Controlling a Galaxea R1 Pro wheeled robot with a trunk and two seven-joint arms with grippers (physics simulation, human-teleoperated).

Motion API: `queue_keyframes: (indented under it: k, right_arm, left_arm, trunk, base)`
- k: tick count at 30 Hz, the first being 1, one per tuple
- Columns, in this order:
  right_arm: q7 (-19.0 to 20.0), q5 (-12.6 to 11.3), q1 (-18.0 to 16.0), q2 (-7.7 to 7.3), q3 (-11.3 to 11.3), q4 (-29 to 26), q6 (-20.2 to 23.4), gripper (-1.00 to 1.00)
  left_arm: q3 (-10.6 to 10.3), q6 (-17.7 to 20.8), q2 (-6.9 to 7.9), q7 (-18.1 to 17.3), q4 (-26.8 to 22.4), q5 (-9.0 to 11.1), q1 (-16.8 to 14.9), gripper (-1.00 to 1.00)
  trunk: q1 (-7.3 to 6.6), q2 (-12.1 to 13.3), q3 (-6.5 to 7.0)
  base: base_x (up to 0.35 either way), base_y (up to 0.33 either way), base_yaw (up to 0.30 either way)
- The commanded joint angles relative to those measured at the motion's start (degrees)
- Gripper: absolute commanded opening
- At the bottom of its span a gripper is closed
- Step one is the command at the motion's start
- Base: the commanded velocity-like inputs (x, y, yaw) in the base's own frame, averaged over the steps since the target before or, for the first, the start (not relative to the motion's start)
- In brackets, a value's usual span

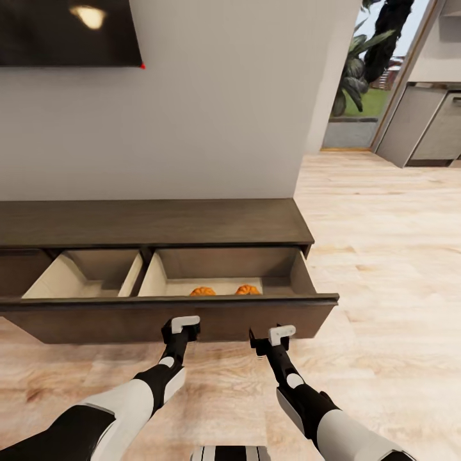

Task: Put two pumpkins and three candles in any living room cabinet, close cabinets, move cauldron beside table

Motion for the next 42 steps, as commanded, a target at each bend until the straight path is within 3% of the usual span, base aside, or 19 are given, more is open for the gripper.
queue_keyframes:
  k: [1,34,42]
  right_arm:
    - [-0.27,-0.56,-0.05,-0.03,0.49,0.05,-0.22,1.00]
    - [-0.32,-0.56,-0.05,-0.03,0.49,0.06,-0.31,1.00]
    - [-0.29,-0.56,-0.05,-0.03,0.49,0.06,-0.38,1.00]
  left_arm:
    - [-0.52,-0.18,-0.01,0.21,0.05,0.49,-0.04,1.00]
    - [-0.51,-0.17,-0.01,0.21,0.13,0.54,-0.04,1.00]
    - [-0.46,-0.17,-0.01,0.21,0.12,0.54,-0.04,1.00]
  trunk:
    - [0.02,-0.02,-0.04]
    - [0.02,-0.02,-0.04]
    - [0.02,-0.02,-0.04]
  base:
    - [0.263,0.000,0.000]
    - [0.046,0.000,0.000]
    - [0.227,0.000,0.000]
